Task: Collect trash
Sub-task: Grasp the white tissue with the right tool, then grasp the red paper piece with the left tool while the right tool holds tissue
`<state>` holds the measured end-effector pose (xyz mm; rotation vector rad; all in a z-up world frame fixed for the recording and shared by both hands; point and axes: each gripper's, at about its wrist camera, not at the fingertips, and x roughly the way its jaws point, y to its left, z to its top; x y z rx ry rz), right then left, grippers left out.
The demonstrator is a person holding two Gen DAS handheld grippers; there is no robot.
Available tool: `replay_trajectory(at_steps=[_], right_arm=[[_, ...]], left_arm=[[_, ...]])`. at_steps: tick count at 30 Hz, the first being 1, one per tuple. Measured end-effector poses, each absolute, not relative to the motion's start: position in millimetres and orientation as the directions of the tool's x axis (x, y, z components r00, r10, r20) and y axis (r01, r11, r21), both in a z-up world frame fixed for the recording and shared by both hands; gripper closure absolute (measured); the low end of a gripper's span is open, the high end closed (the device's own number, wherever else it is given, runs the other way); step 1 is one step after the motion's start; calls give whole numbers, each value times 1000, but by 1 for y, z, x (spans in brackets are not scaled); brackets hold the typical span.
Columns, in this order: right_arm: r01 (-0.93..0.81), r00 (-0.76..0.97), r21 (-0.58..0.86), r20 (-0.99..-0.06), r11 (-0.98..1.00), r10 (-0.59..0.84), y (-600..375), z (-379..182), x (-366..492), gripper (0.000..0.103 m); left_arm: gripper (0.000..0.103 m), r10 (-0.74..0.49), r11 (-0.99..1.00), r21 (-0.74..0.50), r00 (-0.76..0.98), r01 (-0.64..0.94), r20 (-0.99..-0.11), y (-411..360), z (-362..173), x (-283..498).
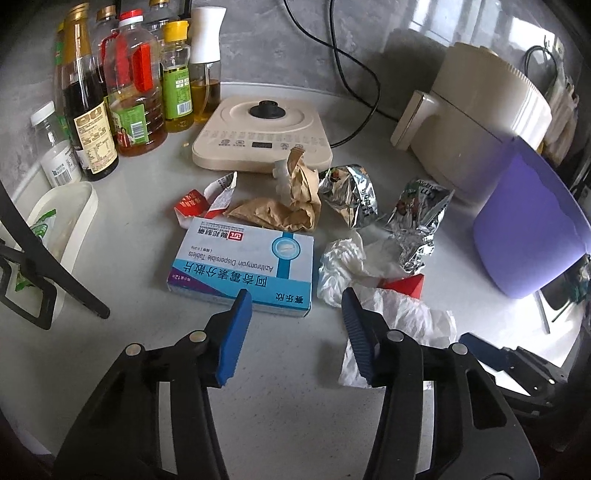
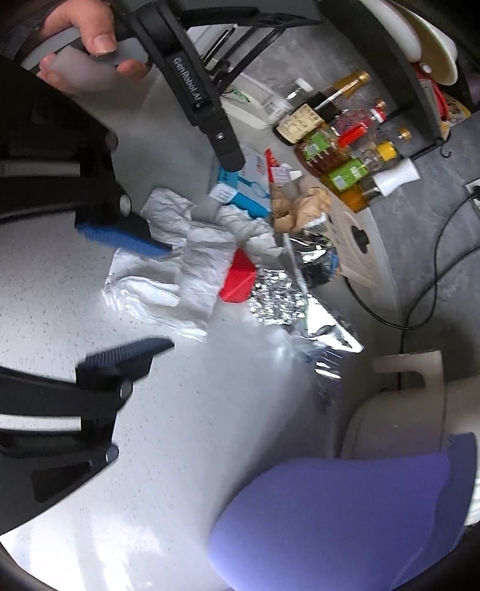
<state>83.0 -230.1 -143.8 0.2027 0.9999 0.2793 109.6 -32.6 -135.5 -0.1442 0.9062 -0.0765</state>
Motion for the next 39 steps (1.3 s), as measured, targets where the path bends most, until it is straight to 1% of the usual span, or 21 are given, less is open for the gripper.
replay_trajectory(at_steps=[1, 3, 4, 10, 17, 30, 39], right_arm=[[-141, 497, 293, -805, 946, 324, -229, -147, 84, 82], [-154, 484, 274, -817, 949, 314, -226, -149, 83, 98], [-160, 487, 270, -815, 949, 314, -226, -148, 82, 101], [-180, 535, 271, -780, 946, 325, -233, -129, 76, 101], [-168, 583, 258, -753, 952, 306, -257, -111, 73, 101], [-75, 626, 250, -742, 965, 241, -310, -109, 66, 101], [-29, 615, 249, -759, 968, 214, -331, -120, 63, 101]], left_arm=[[52, -124, 988, -153, 614, 5, -780, -33, -136, 110], [52, -117, 989, -145, 611, 4, -783, -35, -136, 111], [52, -117, 990, -143, 609, 6, -784, -37, -136, 111], [52, -127, 990, -141, 607, 25, -784, -47, -134, 116], [52, -156, 987, -154, 606, 55, -780, -72, -133, 123], [52, -184, 983, -150, 583, 106, -791, -120, -145, 137], [52, -168, 986, -147, 551, 83, -817, -135, -164, 149]])
